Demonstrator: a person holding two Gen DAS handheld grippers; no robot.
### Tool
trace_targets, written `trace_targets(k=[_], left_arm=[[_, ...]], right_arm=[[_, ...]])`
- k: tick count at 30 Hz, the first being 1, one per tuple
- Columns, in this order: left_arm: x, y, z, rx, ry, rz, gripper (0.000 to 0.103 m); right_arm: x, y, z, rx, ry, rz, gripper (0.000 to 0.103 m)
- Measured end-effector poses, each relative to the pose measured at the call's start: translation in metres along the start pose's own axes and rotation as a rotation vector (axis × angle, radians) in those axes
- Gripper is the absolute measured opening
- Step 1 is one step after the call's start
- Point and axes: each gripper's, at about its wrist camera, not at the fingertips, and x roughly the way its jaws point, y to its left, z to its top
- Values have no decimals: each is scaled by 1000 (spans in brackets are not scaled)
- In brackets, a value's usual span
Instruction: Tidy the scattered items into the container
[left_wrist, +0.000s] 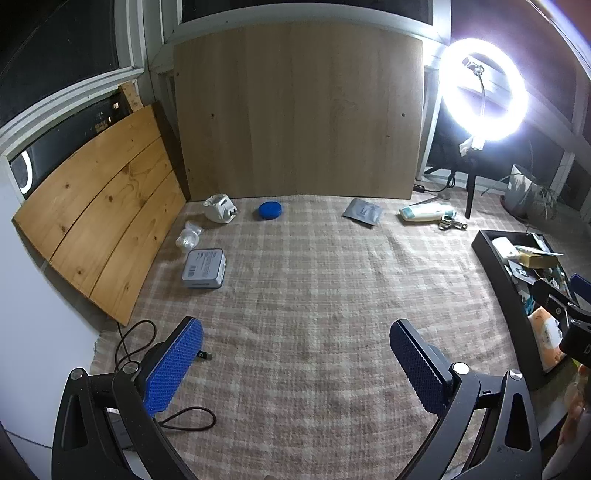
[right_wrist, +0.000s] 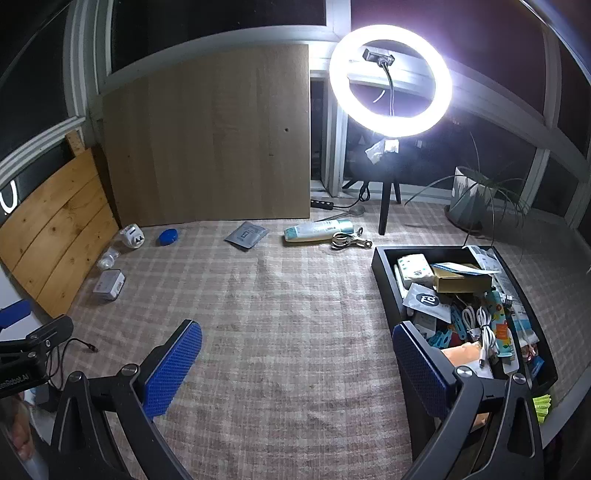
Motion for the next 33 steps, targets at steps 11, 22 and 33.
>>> trace_targets(k=[11,22,33], left_arm=[[16,1,6,-1,18,3,102],[29,8,11,-10,31,21,102],[56,47,16,-96,63,54,102]], right_arm=[[12,-5,7,12,9,-17,102],[27,-7,10,21,40,1,102],[62,7,22,-20,87,81,102]])
